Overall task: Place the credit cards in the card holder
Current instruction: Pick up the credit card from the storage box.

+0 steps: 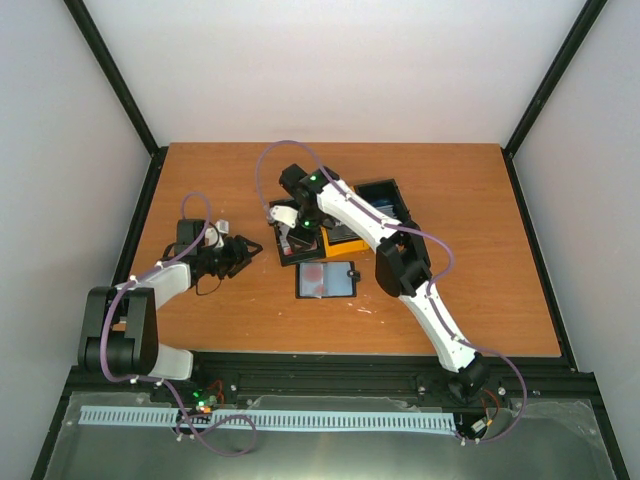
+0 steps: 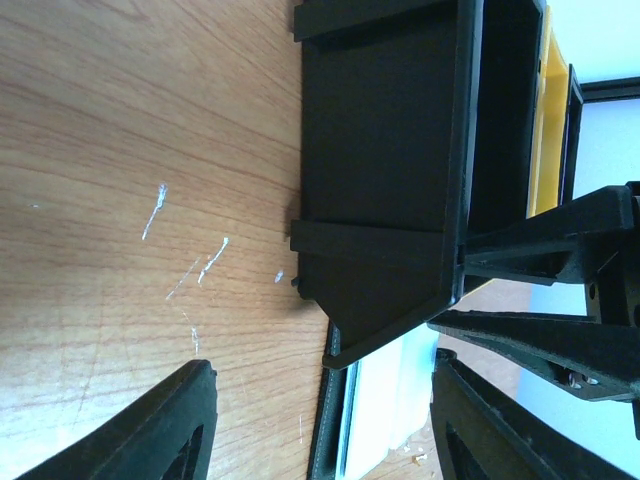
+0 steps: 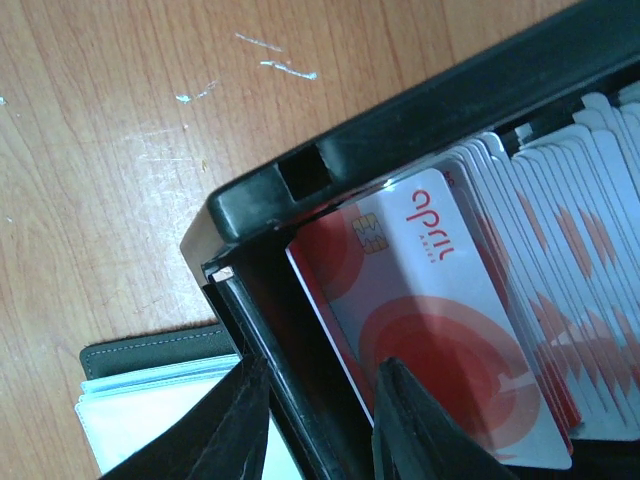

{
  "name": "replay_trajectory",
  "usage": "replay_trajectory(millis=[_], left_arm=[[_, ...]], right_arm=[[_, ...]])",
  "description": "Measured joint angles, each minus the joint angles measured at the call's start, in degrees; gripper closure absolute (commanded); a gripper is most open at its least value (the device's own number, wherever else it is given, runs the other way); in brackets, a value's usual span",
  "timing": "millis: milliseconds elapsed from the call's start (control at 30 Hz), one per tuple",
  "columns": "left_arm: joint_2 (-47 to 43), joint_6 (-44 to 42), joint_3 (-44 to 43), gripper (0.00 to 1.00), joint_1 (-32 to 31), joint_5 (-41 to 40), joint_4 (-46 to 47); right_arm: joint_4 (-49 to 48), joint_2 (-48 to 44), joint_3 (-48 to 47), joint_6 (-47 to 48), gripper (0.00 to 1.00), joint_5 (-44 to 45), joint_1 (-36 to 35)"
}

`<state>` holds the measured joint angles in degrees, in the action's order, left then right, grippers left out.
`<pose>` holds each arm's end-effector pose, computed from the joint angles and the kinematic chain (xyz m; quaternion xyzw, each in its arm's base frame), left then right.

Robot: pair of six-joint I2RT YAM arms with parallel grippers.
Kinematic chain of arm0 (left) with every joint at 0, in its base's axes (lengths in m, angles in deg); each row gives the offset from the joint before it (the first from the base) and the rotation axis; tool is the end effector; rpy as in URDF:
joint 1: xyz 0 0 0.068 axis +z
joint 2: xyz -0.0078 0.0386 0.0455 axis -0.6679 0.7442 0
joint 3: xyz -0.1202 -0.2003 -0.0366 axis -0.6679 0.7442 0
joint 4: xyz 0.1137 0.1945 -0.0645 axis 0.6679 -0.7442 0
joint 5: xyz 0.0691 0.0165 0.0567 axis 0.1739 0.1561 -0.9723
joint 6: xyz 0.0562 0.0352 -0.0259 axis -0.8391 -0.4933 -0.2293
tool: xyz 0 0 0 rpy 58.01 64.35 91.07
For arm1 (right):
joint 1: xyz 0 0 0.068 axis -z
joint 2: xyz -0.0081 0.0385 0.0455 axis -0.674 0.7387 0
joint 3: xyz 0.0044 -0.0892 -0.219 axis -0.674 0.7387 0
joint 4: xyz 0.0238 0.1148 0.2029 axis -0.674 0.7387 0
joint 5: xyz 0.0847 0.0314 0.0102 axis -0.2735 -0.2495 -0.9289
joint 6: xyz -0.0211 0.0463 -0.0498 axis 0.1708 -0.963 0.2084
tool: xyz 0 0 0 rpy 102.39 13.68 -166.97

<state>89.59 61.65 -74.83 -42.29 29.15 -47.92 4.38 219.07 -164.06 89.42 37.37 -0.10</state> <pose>0.2502 -0.0395 0.1297 -0.2014 0.8649 -0.4196 0.1881 0.3142 0.3126 0.1582 -0.6030 0.7780 0.1656 0.0611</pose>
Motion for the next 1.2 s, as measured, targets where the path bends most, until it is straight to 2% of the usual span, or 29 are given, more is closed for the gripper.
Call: replay_trajectory(millis=[300,433,567,1200], left_arm=[[0.0,0.0,0.0,0.4,0.0,0.0,0.0],[0.0,0.0,0.0,0.4,0.0,0.0,0.1],[0.0,0.0,0.0,0.4,0.0,0.0,0.3],[-2.9,-0.5,0.0,0.4,0.0,-0.4,0.4]], right_arm=[[1.9,0.0,-0.4,-2.9,0.77,1.8,0.0],[2.5,0.0,-0.5,-2.2,0.85,2.6,-0.2],[2.6,0.0,-0.5,-0.5,0.97,3.8,-0.5],[-3.1,-1.6,2.4,4.8,0.97,5.7,-1.2]])
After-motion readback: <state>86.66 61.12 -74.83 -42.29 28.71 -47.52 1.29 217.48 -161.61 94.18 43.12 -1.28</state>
